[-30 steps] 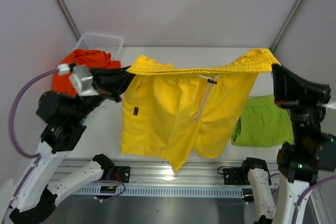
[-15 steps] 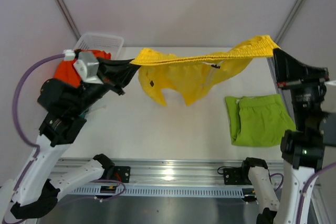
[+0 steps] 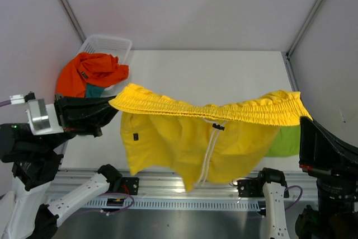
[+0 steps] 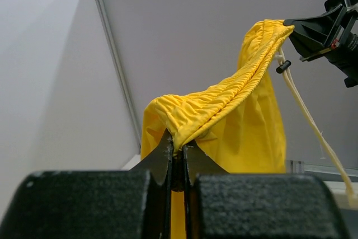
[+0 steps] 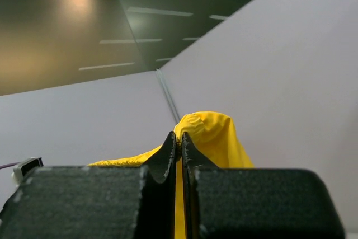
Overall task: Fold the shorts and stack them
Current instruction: Flatten the shorts out
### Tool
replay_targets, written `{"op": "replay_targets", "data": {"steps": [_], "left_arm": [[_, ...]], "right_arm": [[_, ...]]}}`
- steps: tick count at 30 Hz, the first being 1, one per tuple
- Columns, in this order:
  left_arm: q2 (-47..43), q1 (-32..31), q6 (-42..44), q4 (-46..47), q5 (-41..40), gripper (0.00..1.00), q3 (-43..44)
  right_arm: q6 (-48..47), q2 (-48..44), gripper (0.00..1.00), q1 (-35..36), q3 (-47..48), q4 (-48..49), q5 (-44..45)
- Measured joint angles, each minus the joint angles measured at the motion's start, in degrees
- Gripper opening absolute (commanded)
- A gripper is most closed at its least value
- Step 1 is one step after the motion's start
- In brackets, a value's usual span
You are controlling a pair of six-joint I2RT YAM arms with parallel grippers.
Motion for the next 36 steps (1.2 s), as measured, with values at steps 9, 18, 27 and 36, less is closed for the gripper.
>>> {"op": "replay_targets", "data": {"steps": [9,18,27,36], "left_arm": [[9.64,0.00,-3.85,-2.12,-11.15,0.00,-9.25],[36.85,2.69,-10.14,2.64,-18.01,0.00,-24.46],[68.28,17.11,-12.76,-2.45,-20.00,0.00,-3.85],[96.04,24.61,-15.41,-17.00,-23.80,0.99,41.70]], "right_arm": [[4.50,2.99,0.00,-12.33,-13.51,-11.30,-5.16],[6.78,18.73,0.00,-2.64,-42.77,-6.32,2.71],[4.52,62.93,0.00,19.19,-31.26,14.03,22.43],[-0.79,110.86,0.99,19.02,31.45,9.75,20.83]]}}
